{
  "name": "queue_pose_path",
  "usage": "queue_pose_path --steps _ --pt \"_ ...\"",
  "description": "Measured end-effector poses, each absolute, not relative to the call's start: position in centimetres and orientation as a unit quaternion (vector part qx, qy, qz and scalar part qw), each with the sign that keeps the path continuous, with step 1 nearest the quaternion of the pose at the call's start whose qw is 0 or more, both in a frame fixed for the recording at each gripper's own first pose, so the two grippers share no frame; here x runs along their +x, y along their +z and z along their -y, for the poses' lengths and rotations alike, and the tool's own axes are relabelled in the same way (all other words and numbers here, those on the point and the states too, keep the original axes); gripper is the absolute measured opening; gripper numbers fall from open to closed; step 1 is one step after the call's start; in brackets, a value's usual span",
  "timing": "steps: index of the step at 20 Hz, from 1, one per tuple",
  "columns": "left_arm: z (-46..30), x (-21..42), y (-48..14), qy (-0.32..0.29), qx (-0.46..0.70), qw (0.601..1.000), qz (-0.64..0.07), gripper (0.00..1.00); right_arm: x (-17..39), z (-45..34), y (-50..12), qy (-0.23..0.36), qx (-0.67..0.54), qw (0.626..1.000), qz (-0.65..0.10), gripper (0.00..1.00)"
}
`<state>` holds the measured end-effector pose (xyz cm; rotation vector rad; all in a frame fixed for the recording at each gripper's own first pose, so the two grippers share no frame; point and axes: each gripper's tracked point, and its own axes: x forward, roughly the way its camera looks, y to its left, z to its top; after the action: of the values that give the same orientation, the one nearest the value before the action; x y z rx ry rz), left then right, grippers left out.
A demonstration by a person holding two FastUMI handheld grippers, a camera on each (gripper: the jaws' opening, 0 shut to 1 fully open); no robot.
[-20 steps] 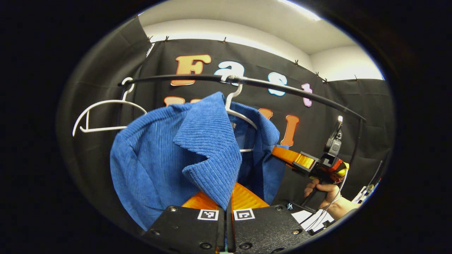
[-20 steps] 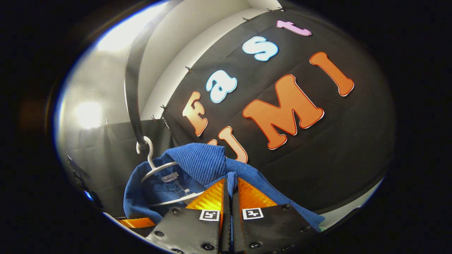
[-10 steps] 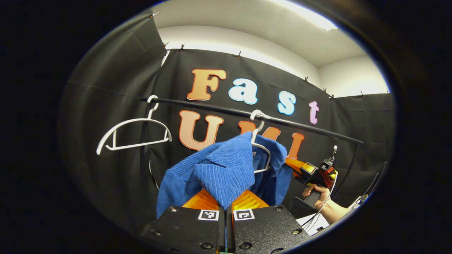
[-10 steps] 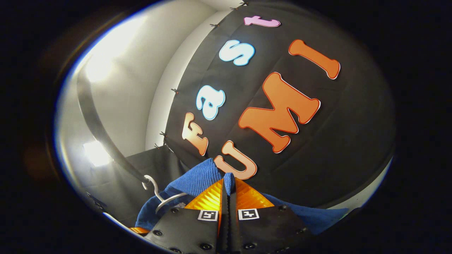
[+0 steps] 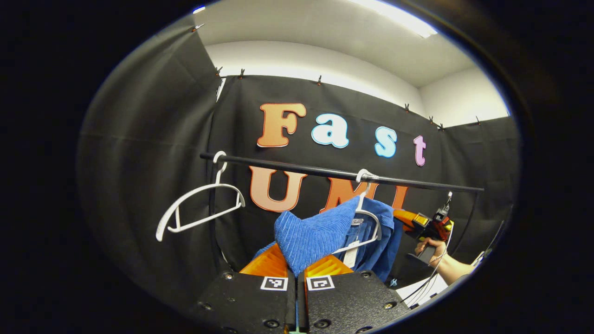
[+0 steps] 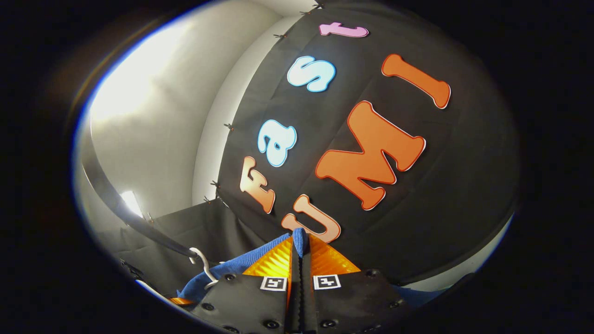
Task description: Grasp the clothes on the hanger with both hands and then place them into the laundry hamper below.
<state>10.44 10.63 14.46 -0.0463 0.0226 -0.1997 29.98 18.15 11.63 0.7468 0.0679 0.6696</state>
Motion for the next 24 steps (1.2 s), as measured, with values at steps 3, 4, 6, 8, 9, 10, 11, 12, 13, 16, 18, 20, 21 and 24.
queue_pose_path --steps 3,4,6,8,9,10,11,12,13,16,18,20,21,24 --pt "-11.3 11.3 15.2 -0.103 -0.011 0.995 -0.009 0.02 30.6 -18.2 11.8 0.318 0.357 0.878 -0.033 0.08" --pt "-11.6 11.5 15.4 -0.102 -0.007 0.995 -0.008 0.02 30.9 -18.3 11.8 0.317 0.359 0.877 -0.033 0.08" --pt "-12.1 12.3 16.0 -0.101 -0.002 0.995 -0.003 0.01 31.3 -18.5 11.9 0.315 0.361 0.877 -0.034 0.07" --pt "-12.7 13.3 16.5 -0.096 0.01 0.995 0.007 0.02 31.9 -18.7 12.1 0.312 0.36 0.879 -0.031 0.02" --pt "-13.1 13.9 16.6 -0.093 0.016 0.996 0.009 0.02 32.2 -18.8 12.0 0.31 0.359 0.88 -0.032 0.02" --pt "-13.6 14.5 16.5 -0.089 0.017 0.996 0.012 0.02 32.4 -18.9 11.9 0.309 0.359 0.88 -0.033 0.02" --pt "-13.9 15.0 16.5 -0.084 0.014 0.996 0.014 0.02 32.6 -19.0 11.9 0.308 0.359 0.881 -0.033 0.02" --pt "-14.4 15.5 16.3 -0.076 0.008 0.997 0.015 0.02 32.8 -19.1 11.8 0.306 0.359 0.881 -0.034 0.07" --pt "-15.1 16.2 16.3 -0.062 0.002 0.998 0.019 0.02 33.1 -19.2 11.7 0.304 0.359 0.881 -0.037 0.07" --pt "-15.8 17.3 16.8 -0.042 -0.018 0.998 0.044 0.01 33.6 -19.6 11.5 0.3 0.352 0.886 -0.037 0.07" --pt "-16.1 17.7 17.1 -0.042 -0.006 0.998 0.052 0.01 33.4 -19.6 11.8 0.299 0.348 0.888 -0.031 0.07" --pt "-16.0 18.0 17.3 -0.053 0.009 0.997 0.057 0.01 33.0 -19.4 11.9 0.302 0.351 0.886 -0.028 0.07" --pt "-16.0 18.2 17.3 -0.061 0.017 0.996 0.058 0.01 32.8 -19.3 11.8 0.301 0.352 0.886 -0.027 0.07" --pt "-16.2 18.9 17.4 -0.084 0.041 0.993 0.071 0.01 32.6 -19.3 12.0 0.288 0.342 0.895 -0.01 0.07"
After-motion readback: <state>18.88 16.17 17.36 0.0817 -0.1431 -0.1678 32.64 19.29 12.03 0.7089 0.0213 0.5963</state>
